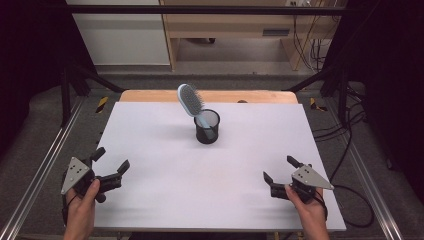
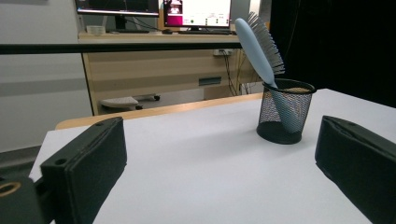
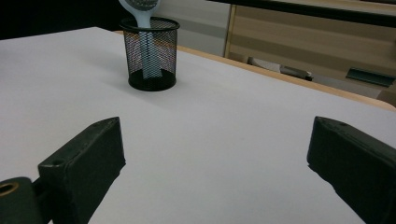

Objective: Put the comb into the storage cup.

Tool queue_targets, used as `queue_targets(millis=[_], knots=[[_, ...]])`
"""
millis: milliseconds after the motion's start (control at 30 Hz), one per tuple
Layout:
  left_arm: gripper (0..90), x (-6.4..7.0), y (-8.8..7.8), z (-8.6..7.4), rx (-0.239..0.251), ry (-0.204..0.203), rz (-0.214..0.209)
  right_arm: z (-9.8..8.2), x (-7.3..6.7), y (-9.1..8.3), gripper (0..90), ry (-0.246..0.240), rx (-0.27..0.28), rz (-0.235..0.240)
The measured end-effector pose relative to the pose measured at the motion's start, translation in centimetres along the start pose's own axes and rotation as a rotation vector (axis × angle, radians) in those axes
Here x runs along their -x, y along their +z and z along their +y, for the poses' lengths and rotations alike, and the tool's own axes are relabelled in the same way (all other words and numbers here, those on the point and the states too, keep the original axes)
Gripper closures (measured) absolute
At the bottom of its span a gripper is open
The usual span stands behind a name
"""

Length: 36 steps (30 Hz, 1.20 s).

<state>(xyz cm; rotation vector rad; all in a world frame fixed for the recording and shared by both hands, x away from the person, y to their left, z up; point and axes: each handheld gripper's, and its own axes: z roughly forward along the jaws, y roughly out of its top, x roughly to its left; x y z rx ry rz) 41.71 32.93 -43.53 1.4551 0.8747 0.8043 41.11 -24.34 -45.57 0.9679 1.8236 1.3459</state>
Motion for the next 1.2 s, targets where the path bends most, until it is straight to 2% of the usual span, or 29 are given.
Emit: queue_targets(millis=[200, 400, 833, 1033, 1200], knots=[[2.1, 0.3, -0.1, -0.3, 0.009, -0.009, -0.026, 0.0, -0.1, 0.0, 4.1, -0.005, 0.002, 0.008], [2.1, 0.5, -0.3, -0.6, 0.021, -0.028, -0.034, 0.0, -0.2, 0.0, 4.0, -0.009, 0.002, 0.02], [2.4, 0.8, -0.2, -1.0, 0.01, -0.016, -0.065, 0.0, -0.3, 0.1, 3.8, -0.015, 0.006, 0.037], [2.5, 1.0, -0.5, -1.3, -0.002, -0.007, -0.078, -0.1, -0.2, 0.1, 3.5, 0.004, 0.015, 0.045], [2.4, 1.2, -0.6, -1.3, -0.007, -0.001, -0.07, -0.2, 0.0, 0.1, 3.3, 0.012, 0.013, 0.043]])
